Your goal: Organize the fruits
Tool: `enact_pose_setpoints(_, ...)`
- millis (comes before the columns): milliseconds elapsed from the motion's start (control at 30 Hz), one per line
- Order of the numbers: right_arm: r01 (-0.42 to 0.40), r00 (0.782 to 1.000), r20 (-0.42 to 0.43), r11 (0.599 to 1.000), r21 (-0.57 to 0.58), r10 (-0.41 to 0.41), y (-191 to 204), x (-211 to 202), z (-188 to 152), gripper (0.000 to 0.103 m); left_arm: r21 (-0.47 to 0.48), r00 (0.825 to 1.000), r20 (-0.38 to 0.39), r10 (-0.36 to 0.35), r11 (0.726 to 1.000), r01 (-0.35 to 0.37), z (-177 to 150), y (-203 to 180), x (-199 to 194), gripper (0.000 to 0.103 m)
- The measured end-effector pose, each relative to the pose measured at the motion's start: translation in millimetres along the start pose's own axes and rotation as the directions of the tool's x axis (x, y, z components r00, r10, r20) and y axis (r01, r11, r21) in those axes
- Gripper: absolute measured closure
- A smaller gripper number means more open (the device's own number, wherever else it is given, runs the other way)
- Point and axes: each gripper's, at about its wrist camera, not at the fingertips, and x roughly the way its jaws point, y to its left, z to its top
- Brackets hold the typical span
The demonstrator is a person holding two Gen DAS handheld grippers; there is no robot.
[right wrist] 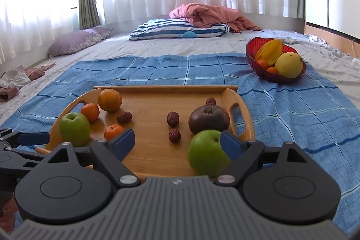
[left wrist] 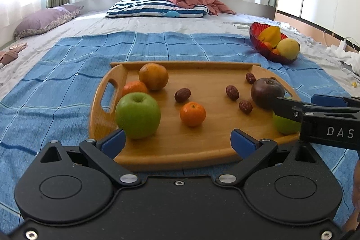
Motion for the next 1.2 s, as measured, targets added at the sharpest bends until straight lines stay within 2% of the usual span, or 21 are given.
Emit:
enact_pose_setpoints(400,0.034,0.999,0.023,0.999,-0.023,-0.034,-1,-7,-20,0.01,-0.04,0.999,-0.022,0.028,0.999,-0.029,-21,9,-2,0.003)
enact_pose_setpoints(867,0.06,0.998,-0.02,0.995,-0.081,-0.062,2,0,-55,0.005,-0.054,0.996,-0.081,0.042,0.997,-0.046,-44,9,9,0.003)
enact_pose_setpoints(1200,0.068,0.995,-0.068,0.994,-0.08,-0.074,5,15,-73,0.001,-0.029,0.995,-0.071,0.074,0.997,-0.076,-52,4,18,0.0)
